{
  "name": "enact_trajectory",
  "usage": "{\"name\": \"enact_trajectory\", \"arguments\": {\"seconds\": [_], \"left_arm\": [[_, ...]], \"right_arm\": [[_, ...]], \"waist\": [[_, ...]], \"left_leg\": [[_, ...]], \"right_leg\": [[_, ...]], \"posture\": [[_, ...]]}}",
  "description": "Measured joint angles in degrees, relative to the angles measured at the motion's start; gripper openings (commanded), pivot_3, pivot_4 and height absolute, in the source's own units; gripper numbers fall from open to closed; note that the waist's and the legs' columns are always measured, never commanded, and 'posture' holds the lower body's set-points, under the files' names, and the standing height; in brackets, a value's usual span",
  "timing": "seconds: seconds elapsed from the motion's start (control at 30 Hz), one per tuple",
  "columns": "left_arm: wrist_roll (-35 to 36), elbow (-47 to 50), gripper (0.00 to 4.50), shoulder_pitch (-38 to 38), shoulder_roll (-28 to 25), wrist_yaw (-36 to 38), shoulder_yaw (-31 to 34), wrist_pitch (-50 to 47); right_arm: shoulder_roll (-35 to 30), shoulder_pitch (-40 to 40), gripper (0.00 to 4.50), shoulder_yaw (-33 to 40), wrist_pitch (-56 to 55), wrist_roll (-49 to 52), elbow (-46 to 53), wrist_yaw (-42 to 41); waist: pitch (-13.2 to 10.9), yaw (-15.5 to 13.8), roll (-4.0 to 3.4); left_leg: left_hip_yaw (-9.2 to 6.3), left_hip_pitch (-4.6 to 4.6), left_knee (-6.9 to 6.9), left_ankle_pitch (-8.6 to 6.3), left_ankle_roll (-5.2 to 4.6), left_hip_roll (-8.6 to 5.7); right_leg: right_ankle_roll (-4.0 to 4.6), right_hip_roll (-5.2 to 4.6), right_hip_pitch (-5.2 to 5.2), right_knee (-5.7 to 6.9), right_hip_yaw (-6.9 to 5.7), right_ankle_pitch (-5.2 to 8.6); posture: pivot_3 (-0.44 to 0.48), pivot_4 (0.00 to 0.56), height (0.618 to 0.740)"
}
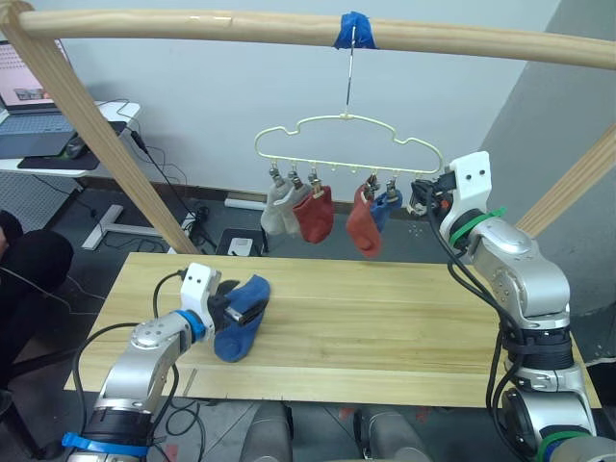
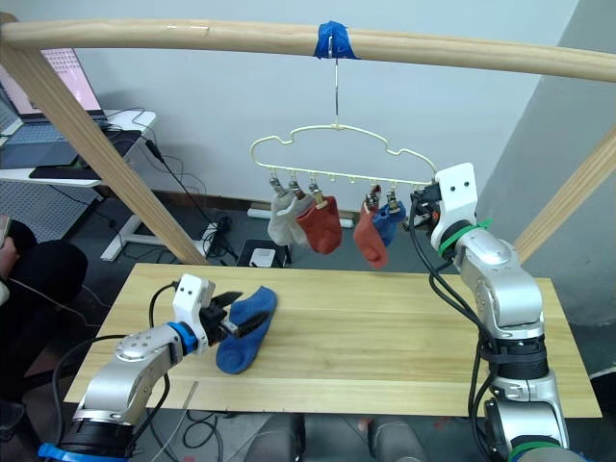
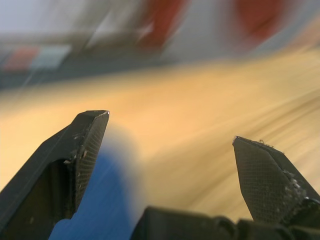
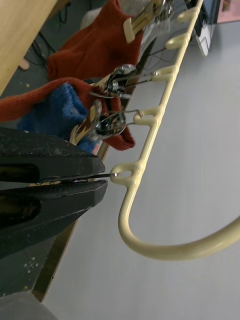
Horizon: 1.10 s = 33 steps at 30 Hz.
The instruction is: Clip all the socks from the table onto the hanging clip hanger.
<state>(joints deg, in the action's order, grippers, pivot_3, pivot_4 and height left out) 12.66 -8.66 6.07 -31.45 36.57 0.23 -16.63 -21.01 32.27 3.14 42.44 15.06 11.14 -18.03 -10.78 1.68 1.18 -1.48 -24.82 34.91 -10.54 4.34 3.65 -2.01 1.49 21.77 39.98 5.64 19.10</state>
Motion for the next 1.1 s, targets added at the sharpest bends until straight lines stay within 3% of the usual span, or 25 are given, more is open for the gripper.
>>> {"name": "enact_trajectory", "arguments": {"seconds": [0.4, 0.5, 0.67, 0.8, 1.03, 1.1], "left_arm": [[-8.48, -23.35, 4.50, 10.21, 3.88, 1.49, -4.84, 10.62], [-9.91, -27.11, 3.96, 11.90, 3.78, 1.43, -4.98, 13.56], [-10.49, -28.90, 2.65, 12.41, 3.68, 2.49, -4.93, 15.54], [-11.21, -28.67, 1.85, 12.02, 3.59, 3.29, -5.44, 17.13], [-11.17, -24.52, 0.01, 8.87, 3.83, 6.91, -6.31, 19.85], [-10.40, -22.41, 0.01, 7.86, 4.65, 8.39, -6.63, 20.63]], "right_arm": [[2.94, -0.10, 0.03, 0.07, 4.67, 1.54, 2.79, 1.41], [3.25, -0.29, 0.00, 0.07, 5.53, 1.60, 3.91, 2.01], [3.26, -0.39, 0.00, 0.07, 6.06, 1.75, 4.35, 2.13], [2.84, -0.44, 0.00, 0.08, 5.90, 1.77, 4.31, 1.84], [1.83, -0.44, 0.00, 0.21, 5.59, 2.05, 3.72, 0.85], [0.65, -0.44, 0.00, 0.08, 5.52, 2.08, 3.51, -0.71]], "waist": [[0.02, 0.17, -0.01], [0.04, 0.18, -0.02], [0.10, 0.37, -0.06], [0.10, 0.39, -0.06], [0.10, 0.40, -0.06], [0.09, 0.35, -0.06]], "left_leg": [[0.02, -0.01, 0.00, 0.00, 0.00, -0.02], [0.05, 0.00, 0.03, 0.00, 0.00, -0.04], [0.06, 0.01, 0.05, 0.00, 0.00, -0.04], [0.06, 0.01, 0.04, 0.00, 0.00, -0.04], [0.07, 0.00, 0.04, 0.00, 0.00, -0.04], [0.06, -0.01, 0.04, 0.00, 0.00, -0.04]], "right_leg": [[-0.01, -0.02, 0.00, 0.08, -0.03, -0.01], [-0.01, -0.04, -0.01, 0.08, 0.01, -0.01], [-0.01, -0.03, -0.02, 0.10, 0.01, -0.01], [-0.01, -0.04, -0.02, 0.09, 0.01, -0.01], [-0.01, -0.04, -0.02, 0.08, 0.01, -0.01], [-0.01, -0.05, -0.01, 0.08, 0.00, -0.01]], "posture": [[-0.010, 0.156, 0.740], [-0.026, 0.152, 0.740], [-0.029, 0.152, 0.740], [-0.025, 0.152, 0.740], [-0.021, 0.153, 0.740], [-0.021, 0.153, 0.740]]}}
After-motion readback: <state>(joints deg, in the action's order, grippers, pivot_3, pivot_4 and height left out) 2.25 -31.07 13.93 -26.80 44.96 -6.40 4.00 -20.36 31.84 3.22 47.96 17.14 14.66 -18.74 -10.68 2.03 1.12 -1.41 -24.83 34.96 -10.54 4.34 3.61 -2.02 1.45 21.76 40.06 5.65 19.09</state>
